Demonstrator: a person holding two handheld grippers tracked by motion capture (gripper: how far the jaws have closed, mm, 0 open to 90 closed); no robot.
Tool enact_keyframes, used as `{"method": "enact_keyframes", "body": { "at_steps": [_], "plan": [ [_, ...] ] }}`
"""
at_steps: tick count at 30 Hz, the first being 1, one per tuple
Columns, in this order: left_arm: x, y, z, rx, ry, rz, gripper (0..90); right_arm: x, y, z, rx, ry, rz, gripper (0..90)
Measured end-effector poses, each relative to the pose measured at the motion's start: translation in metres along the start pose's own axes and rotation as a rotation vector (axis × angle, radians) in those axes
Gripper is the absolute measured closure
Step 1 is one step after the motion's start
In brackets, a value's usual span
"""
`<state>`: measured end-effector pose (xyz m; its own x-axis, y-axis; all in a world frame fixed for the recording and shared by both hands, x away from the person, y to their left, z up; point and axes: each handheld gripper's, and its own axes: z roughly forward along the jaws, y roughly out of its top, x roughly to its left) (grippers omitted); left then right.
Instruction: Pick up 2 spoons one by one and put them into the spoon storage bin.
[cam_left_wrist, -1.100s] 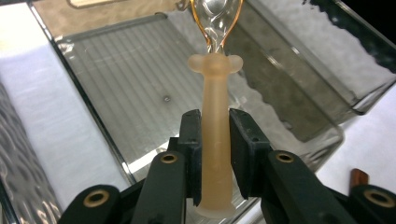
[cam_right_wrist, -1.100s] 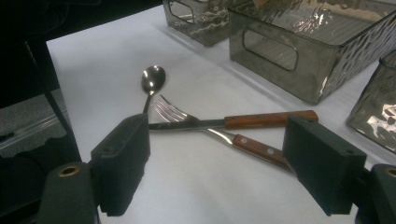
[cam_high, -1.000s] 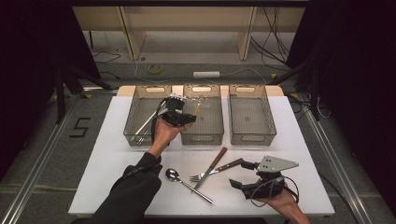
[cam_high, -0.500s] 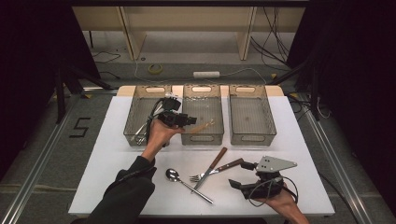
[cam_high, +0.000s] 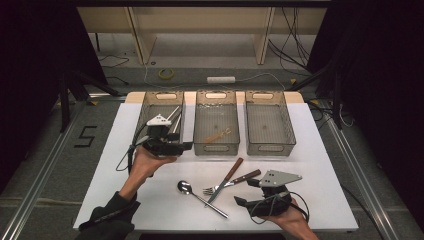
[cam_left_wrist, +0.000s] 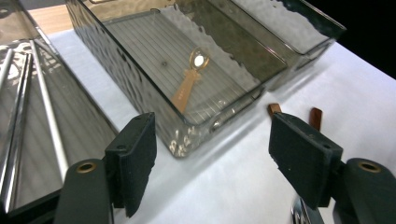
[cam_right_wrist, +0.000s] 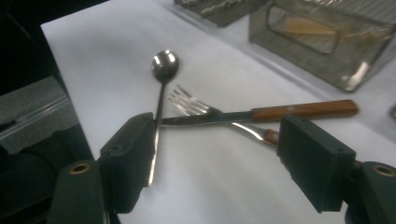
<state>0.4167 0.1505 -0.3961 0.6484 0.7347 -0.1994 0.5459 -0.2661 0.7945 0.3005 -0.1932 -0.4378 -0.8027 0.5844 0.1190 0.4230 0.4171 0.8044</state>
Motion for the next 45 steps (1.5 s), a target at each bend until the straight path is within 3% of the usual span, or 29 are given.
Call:
{"method": "enact_keyframes", "body": {
  "at_steps": [2, 5, 8, 15, 20, 24, 30, 45],
  "plan": [
    [-0.005, -0.006, -0.008, -0.012, 0.009, 0.031, 29.0, 0.006, 0.002, 0.007, 0.015, 0.016, -0.005, 31.1],
    [-0.01, -0.015, -0.017, -0.039, -0.009, 0.038, 27.8, 0.014, 0.004, 0.015, 0.038, 0.035, -0.017, 32.5],
    [-0.014, -0.025, -0.025, -0.059, 0.0, 0.056, 26.4, 0.02, 0.006, 0.022, 0.056, 0.045, -0.027, 34.3],
    [-0.017, -0.048, -0.041, -0.124, -0.005, 0.038, 25.0, 0.031, 0.006, 0.039, 0.122, 0.053, -0.056, 38.7],
    [-0.016, -0.06, -0.045, -0.112, -0.001, 0.042, 23.0, 0.037, 0.005, 0.05, 0.163, 0.051, -0.071, 42.9],
    [-0.016, -0.066, -0.049, -0.137, -0.022, 0.006, 23.0, 0.039, 0.004, 0.055, 0.181, 0.059, -0.075, 47.3],
    [-0.02, -0.073, -0.051, -0.144, -0.036, -0.003, 23.0, 0.04, 0.004, 0.063, 0.219, 0.055, -0.075, 55.6],
    [-0.026, -0.081, -0.059, -0.172, -0.022, -0.006, 22.2, 0.043, 0.001, 0.079, 0.273, 0.059, -0.097, 70.5]
  ]
}}
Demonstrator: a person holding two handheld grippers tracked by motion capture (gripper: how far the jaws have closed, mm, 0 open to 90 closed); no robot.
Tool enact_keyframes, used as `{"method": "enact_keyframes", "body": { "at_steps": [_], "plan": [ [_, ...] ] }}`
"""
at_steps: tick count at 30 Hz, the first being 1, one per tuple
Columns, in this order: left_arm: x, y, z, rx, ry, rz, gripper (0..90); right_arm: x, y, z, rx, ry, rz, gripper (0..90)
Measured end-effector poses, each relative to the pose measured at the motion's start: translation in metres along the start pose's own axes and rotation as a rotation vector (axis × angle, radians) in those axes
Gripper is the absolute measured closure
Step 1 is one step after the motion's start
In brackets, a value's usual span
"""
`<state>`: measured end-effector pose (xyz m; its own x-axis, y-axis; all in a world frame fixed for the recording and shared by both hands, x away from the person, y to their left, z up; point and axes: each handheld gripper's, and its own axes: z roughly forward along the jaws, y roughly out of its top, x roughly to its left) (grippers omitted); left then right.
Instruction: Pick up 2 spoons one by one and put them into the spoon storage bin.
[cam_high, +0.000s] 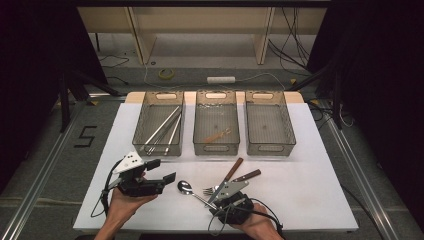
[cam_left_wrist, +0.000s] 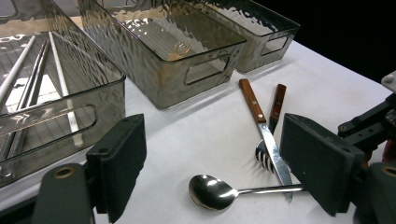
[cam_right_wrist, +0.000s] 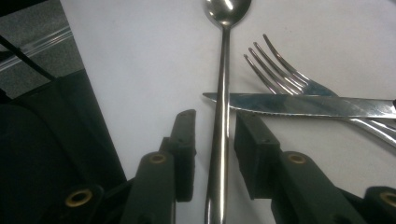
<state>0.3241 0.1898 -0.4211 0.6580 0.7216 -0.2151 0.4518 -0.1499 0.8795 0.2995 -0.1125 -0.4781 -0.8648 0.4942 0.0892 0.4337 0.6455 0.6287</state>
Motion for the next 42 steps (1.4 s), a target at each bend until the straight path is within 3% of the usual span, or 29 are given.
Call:
{"method": "enact_keyframes", "body": {
  "at_steps": [10, 18, 23, 26, 34, 42],
  "plan": [
    [-0.0011, -0.0002, 0.0002, 0.01, -0.004, 0.011, 21.9, 0.002, 0.0003, 0.0057, 0.019, -0.016, -0.027, 75.2],
    [-0.0018, 0.0002, 0.0009, 0.018, -0.006, 0.023, 22.4, 0.0019, 0.0007, 0.0072, 0.015, -0.031, -0.01, 81.0],
    [-0.0005, 0.0, 0.0019, 0.019, -0.03, -0.007, 22.6, 0.0011, 0.0003, 0.0072, 0.009, -0.035, -0.003, 85.5],
    [0.0, 0.0002, 0.0007, 0.015, -0.023, -0.002, 22.7, 0.0019, 0.0001, 0.0074, 0.004, -0.043, -0.004, 89.7],
    [0.0, 0.0006, 0.0, 0.013, -0.024, -0.007, 23.0, 0.0012, 0.0008, 0.0051, 0.002, -0.004, 0.0, 90.0],
    [0.0013, 0.0011, -0.0021, -0.012, -0.022, -0.01, 22.9, -0.0013, 0.0026, -0.002, -0.052, 0.026, 0.027, 90.0]
  ]
}}
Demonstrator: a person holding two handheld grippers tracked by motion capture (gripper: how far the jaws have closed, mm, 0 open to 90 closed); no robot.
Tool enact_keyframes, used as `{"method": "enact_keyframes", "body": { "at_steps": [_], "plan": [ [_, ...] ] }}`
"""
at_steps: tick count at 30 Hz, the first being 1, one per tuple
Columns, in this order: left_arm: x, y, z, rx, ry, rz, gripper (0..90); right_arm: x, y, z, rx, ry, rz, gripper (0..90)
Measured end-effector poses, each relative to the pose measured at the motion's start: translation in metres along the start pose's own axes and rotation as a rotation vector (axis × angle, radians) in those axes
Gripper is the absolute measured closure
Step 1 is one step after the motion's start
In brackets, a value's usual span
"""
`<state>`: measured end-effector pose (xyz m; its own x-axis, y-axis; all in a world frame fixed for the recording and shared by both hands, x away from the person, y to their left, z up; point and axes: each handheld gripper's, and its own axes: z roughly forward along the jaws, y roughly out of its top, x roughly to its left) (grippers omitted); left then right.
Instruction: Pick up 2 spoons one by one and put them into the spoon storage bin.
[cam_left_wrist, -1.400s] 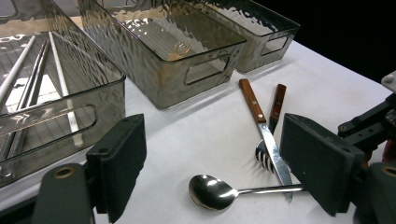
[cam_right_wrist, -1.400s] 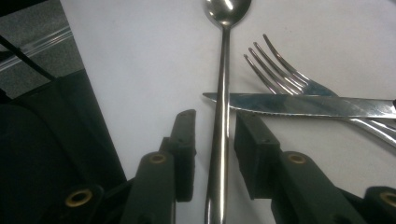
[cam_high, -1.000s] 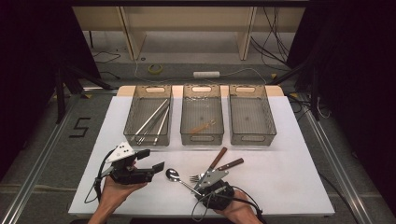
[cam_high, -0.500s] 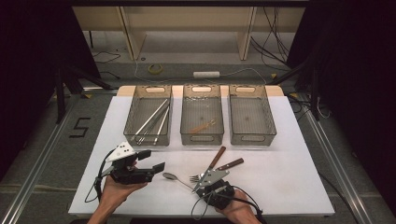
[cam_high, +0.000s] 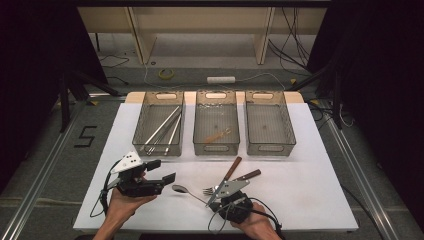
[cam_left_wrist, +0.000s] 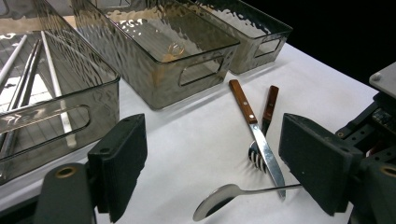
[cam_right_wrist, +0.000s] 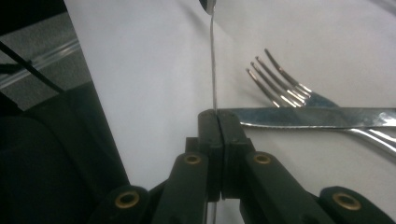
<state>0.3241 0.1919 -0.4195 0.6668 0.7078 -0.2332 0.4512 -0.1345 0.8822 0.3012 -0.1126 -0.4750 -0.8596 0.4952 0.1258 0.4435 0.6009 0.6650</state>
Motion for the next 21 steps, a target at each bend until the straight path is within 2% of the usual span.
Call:
{"method": "enact_keyframes", "body": {
  "at_steps": [8, 21],
  "plan": [
    [0.001, 0.0, -0.002, -0.026, 0.003, -0.001, 22.0, -0.007, 0.006, -0.011, -0.043, -0.01, 0.0, 90.0],
    [0.002, 0.001, -0.004, -0.061, 0.023, 0.001, 19.9, -0.036, 0.019, -0.033, -0.129, -0.068, 0.033, 90.0]
  ]
}}
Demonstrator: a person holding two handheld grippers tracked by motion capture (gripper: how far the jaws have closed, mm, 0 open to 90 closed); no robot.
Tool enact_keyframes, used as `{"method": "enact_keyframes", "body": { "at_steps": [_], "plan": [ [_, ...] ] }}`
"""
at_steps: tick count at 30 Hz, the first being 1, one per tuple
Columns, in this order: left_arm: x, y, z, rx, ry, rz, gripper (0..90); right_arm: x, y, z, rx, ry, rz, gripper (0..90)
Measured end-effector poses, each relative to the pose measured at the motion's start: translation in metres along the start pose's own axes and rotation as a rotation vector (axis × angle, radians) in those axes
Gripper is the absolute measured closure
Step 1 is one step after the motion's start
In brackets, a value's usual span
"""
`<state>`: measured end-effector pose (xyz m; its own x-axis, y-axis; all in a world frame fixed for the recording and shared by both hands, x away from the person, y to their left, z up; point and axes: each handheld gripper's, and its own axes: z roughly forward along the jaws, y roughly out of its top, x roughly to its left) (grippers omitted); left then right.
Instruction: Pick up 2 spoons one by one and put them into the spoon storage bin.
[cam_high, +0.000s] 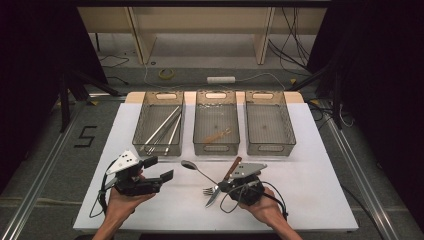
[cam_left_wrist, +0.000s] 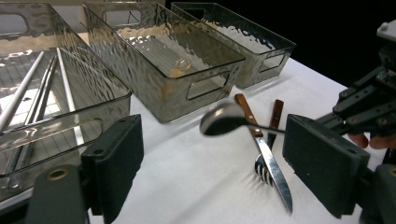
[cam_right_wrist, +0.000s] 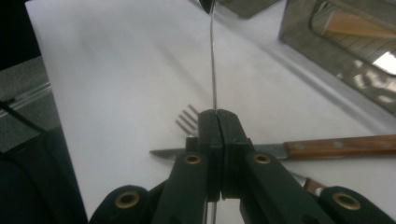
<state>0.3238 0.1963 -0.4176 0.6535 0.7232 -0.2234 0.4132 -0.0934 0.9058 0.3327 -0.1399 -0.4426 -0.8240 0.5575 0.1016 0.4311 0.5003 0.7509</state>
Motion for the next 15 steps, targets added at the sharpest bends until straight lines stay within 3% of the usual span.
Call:
{"method": "enact_keyframes", "body": {
  "at_steps": [15],
  "plan": [
    [0.001, 0.001, 0.0, -0.012, 0.009, 0.028, 19.3, -0.036, 0.03, -0.015, -0.088, -0.076, 0.043, 90.0]
  ]
}}
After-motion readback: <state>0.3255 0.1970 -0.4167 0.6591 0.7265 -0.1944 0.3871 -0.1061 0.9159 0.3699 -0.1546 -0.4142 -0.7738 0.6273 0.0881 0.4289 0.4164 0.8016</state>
